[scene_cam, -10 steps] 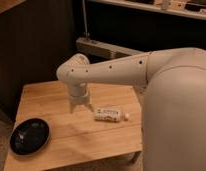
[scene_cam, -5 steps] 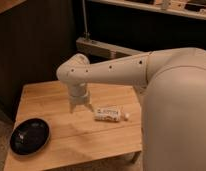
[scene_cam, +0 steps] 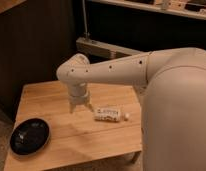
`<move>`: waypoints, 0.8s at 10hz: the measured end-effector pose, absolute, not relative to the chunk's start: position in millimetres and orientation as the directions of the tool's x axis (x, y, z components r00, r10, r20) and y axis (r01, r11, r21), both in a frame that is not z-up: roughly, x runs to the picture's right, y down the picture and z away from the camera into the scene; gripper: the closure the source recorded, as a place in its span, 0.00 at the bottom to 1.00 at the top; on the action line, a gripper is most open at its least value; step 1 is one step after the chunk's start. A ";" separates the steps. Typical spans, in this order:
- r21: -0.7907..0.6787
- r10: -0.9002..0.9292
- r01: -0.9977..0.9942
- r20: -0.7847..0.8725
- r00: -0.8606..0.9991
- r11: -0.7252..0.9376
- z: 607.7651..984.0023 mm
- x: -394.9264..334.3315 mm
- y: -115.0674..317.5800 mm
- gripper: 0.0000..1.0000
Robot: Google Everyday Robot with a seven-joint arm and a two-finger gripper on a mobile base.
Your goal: Place the bottle in the ceramic bowl
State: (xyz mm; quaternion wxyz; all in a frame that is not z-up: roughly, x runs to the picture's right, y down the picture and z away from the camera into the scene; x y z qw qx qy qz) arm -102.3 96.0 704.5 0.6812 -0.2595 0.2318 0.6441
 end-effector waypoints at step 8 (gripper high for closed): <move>-0.151 0.813 -0.971 -0.531 0.238 0.185 703.3 -95.9 69.2 0.35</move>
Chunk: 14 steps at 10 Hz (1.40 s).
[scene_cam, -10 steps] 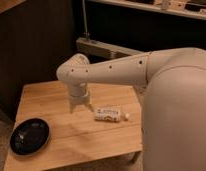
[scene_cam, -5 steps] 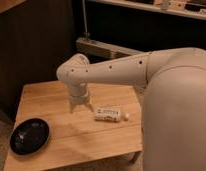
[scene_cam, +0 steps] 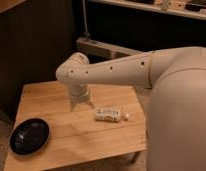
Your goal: Place the bottle in the ceramic bowl
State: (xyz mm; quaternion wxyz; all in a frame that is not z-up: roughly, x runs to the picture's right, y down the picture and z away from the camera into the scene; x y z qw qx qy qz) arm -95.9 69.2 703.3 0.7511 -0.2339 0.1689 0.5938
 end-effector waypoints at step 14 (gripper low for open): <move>-0.569 0.450 -0.448 -0.148 0.881 0.690 711.8 -62.5 -5.7 0.35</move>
